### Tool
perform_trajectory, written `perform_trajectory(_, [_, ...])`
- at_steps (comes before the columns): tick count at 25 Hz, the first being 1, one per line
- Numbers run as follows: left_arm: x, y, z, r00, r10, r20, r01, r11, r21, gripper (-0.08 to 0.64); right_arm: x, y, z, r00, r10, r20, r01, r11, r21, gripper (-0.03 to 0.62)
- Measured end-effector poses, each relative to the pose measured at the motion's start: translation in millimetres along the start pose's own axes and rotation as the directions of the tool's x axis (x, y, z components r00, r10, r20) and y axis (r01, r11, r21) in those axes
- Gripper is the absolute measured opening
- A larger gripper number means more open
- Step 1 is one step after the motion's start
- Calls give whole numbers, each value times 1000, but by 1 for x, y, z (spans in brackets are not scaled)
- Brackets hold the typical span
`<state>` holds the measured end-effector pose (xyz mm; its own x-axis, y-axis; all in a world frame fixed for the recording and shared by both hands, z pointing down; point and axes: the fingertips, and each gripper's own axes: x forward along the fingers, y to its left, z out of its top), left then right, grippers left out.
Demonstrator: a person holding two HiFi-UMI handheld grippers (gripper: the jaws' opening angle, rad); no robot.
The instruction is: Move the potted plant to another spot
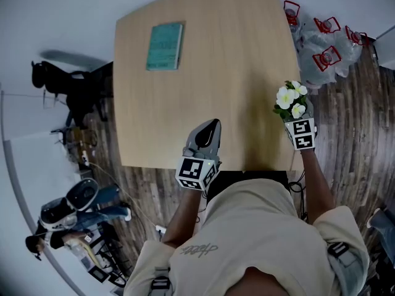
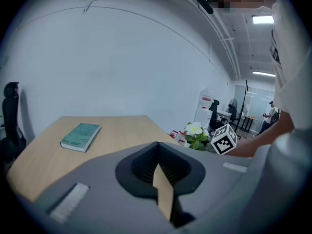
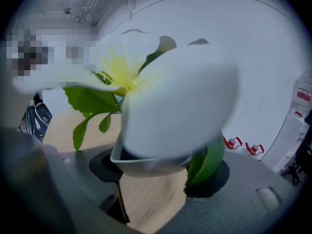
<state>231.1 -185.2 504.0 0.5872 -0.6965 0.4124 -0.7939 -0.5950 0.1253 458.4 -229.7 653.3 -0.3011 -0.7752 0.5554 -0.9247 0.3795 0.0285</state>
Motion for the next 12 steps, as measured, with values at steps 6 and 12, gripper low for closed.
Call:
perform_trajectory(6, [-9, 3, -8, 1000, 18, 2, -18, 1000, -23, 18, -17, 6, 4, 1000, 9, 10, -9, 1000, 12, 348])
perform_trajectory(12, [-22, 10, -13, 999, 39, 2, -39, 998, -41, 17, -41, 18, 28, 998, 22, 58, -20, 999, -43, 348])
